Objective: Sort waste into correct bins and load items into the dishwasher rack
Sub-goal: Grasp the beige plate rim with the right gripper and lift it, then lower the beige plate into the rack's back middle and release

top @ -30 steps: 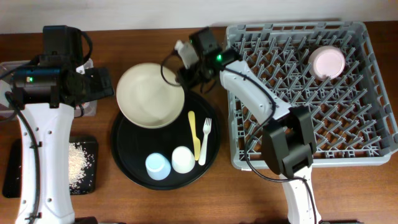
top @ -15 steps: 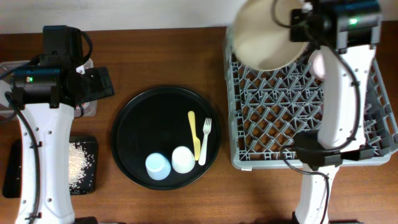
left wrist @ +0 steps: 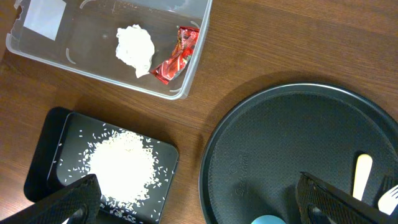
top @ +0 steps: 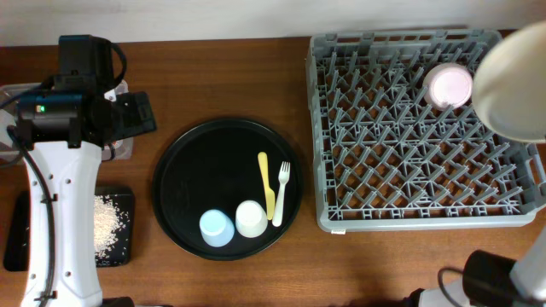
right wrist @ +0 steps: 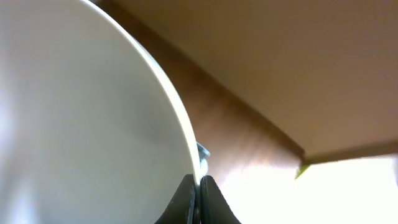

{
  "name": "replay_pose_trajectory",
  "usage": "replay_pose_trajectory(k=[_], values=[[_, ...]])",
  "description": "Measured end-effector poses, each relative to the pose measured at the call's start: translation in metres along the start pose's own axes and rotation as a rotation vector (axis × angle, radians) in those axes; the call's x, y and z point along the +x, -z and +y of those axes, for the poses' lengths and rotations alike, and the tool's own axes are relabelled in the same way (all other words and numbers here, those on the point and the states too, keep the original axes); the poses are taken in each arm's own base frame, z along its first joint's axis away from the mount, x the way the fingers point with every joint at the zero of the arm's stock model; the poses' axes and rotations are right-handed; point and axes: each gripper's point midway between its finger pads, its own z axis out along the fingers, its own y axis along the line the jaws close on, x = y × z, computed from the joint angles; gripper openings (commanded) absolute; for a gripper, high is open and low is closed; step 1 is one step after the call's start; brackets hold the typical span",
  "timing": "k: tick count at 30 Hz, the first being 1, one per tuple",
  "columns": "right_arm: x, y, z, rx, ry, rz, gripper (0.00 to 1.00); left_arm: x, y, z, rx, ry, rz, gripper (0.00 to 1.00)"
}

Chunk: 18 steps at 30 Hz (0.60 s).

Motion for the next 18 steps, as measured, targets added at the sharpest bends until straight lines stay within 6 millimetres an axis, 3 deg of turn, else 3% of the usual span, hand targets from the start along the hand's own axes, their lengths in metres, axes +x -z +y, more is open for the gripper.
replay_pose_trajectory(k=[3,5,6,8,12,15,18], values=[[0.008,-0.043,0.021,0.053,0.01,0.055,0.04,0.0,0.0,0.0,0.0,0.0,0.0,0.99],[-0.001,-0.058,0.055,0.031,0.05,-0.011,0.04,0.0,0.0,0.0,0.0,0.0,0.0,0.99],[-0.003,-0.062,0.084,0.008,0.12,-0.061,0.04,0.0,0.0,0.0,0.0,0.0,0.0,0.99],[-0.006,-0.06,0.118,0.0,0.206,-0.143,0.04,0.0,0.0,0.0,0.0,0.0,0.001,0.99],[-0.017,-0.036,0.188,0.053,0.413,-0.393,0.04,0.0,0.0,0.0,0.0,0.0,0.001,0.99],[-0.01,-0.042,0.21,0.163,0.531,-0.485,0.04,0.0,0.0,0.0,0.0,0.0,-0.001,0.99],[0.0,-0.058,0.212,0.285,0.608,-0.522,0.04,0.0,0.0,0.0,0.0,0.0,0.0,0.99]])
